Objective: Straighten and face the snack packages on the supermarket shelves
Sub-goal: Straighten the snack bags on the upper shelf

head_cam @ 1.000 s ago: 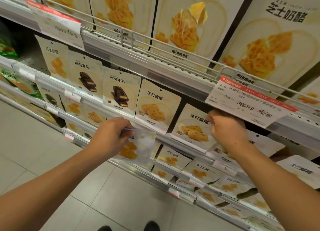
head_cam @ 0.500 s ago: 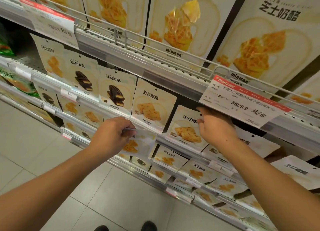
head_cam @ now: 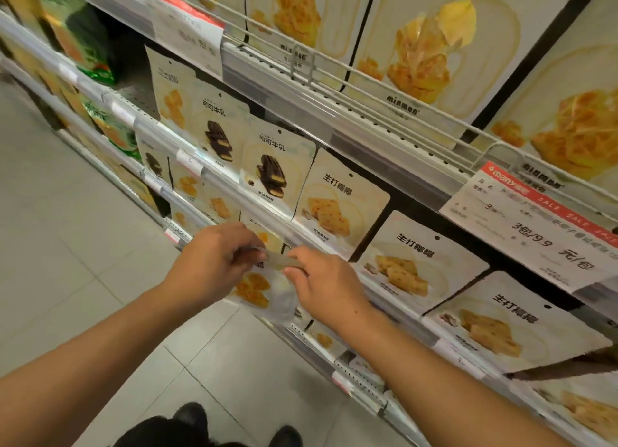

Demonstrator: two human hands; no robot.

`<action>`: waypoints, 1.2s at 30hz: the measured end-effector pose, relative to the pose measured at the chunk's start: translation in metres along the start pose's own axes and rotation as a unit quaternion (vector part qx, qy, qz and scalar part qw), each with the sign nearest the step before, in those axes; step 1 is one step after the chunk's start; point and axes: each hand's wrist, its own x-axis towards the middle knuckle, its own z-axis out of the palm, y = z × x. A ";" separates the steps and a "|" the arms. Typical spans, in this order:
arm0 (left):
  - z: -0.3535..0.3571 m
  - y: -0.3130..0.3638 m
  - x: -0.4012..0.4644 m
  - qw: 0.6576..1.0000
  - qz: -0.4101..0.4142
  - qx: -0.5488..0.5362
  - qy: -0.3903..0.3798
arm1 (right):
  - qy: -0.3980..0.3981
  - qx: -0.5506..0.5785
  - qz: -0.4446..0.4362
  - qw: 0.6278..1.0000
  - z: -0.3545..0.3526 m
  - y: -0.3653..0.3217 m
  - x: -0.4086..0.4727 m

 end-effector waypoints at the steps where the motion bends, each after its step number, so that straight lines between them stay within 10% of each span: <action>1: -0.006 -0.011 -0.006 0.999 -0.015 0.017 0.027 | 0.000 0.024 0.008 1.000 0.005 -0.007 0.009; 9: -0.057 -0.161 -0.081 0.906 -0.404 -0.078 0.095 | -0.028 0.102 -0.007 0.994 0.056 -0.081 0.110; 21: -0.198 -0.327 -0.068 0.926 -0.332 -0.130 0.122 | -0.003 0.210 -0.003 0.978 0.120 -0.226 0.282; 36: -0.252 -0.472 0.131 0.956 -0.281 -0.049 0.063 | 0.081 0.138 0.052 0.986 0.125 -0.206 0.478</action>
